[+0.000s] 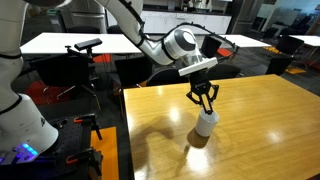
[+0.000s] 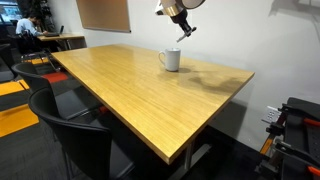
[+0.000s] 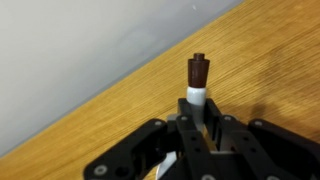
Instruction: Put the marker in the cup
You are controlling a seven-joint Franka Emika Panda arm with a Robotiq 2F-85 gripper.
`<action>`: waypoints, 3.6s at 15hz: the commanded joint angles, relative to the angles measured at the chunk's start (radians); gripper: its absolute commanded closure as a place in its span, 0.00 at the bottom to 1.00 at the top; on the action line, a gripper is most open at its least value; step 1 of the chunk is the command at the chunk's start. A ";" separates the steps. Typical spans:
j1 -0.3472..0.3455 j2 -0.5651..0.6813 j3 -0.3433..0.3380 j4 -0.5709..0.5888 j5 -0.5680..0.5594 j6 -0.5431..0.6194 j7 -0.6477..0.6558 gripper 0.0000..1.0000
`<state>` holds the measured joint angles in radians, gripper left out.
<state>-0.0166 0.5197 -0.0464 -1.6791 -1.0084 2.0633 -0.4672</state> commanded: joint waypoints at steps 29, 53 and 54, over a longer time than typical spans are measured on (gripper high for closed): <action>0.031 0.237 0.016 0.323 -0.005 -0.229 -0.332 0.95; 0.045 0.203 0.003 0.322 -0.010 -0.220 -0.254 0.00; 0.044 0.185 0.001 0.307 -0.011 -0.217 -0.245 0.00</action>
<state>0.0238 0.7880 -0.0380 -1.2969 -1.0076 1.8569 -0.7556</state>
